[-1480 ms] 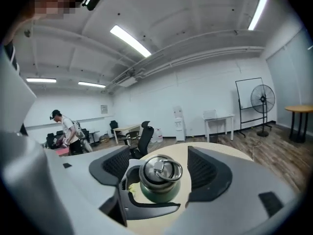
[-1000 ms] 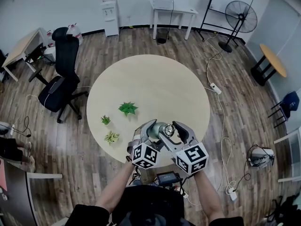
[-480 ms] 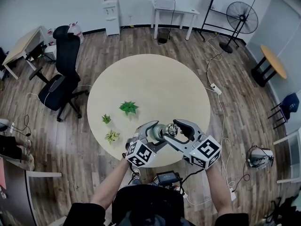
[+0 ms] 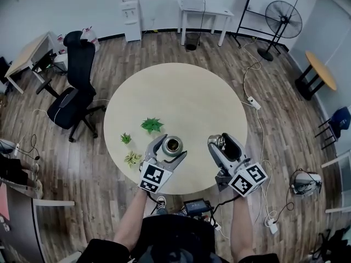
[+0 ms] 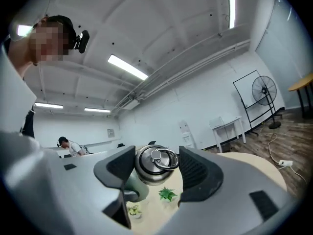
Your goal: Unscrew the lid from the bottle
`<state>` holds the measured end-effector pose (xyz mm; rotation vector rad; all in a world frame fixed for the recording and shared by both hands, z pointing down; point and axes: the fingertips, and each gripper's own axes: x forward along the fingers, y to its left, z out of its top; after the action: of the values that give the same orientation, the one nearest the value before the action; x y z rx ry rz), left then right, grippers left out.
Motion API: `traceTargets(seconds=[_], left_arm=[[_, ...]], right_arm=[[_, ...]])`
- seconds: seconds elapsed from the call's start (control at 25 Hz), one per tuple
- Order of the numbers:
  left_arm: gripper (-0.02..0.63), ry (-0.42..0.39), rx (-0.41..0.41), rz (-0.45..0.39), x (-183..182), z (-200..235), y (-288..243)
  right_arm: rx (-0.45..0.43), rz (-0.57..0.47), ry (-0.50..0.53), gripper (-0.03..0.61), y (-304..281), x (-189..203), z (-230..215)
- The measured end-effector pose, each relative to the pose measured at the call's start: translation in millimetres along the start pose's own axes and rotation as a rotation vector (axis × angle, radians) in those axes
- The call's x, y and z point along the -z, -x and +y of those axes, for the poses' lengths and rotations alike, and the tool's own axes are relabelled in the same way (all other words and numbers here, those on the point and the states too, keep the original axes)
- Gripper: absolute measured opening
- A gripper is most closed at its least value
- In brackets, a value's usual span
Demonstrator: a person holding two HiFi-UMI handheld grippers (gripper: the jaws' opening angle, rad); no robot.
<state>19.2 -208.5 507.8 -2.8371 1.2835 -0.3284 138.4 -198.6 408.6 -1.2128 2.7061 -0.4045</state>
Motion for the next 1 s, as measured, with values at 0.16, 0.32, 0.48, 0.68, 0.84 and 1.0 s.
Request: traceTargets(seconds=[0.16,0.32,0.48,0.68,0.84,1.0], left_arm=[[0.380,0.035,-0.074,-0.009,-9.8,27.1,11.6],[0.380,0.056,-0.135,-0.013,-17.9,52.0,24.7],[0.380,0.070,-0.171,-0.023,-21.8,68.4,34.1],[0.380,0.070,-0.179,-0.037,-26.8,71.6,38.4],[0.380,0.071,-0.173,-0.042,-25.6,69.6,38.2],[0.380,0.071,-0.168,-0.044,-28.4,67.4,35.7]], right_arm=[[0.086,-0.029,0.015,0.281,9.2,3.0,-15.6],[0.133,-0.020,0.030,0.281,13.2,12.9,-21.4],[0.155,-0.011,0.030,0.281,14.8,21.7,-24.5],[0.166,-0.012,0.027,0.281,16.3,23.3,-27.3],[0.166,-0.003,0.035,0.281,15.4,26.7,-25.6],[0.173,-0.003,0.026,0.281,17.2,26.3,-29.1]])
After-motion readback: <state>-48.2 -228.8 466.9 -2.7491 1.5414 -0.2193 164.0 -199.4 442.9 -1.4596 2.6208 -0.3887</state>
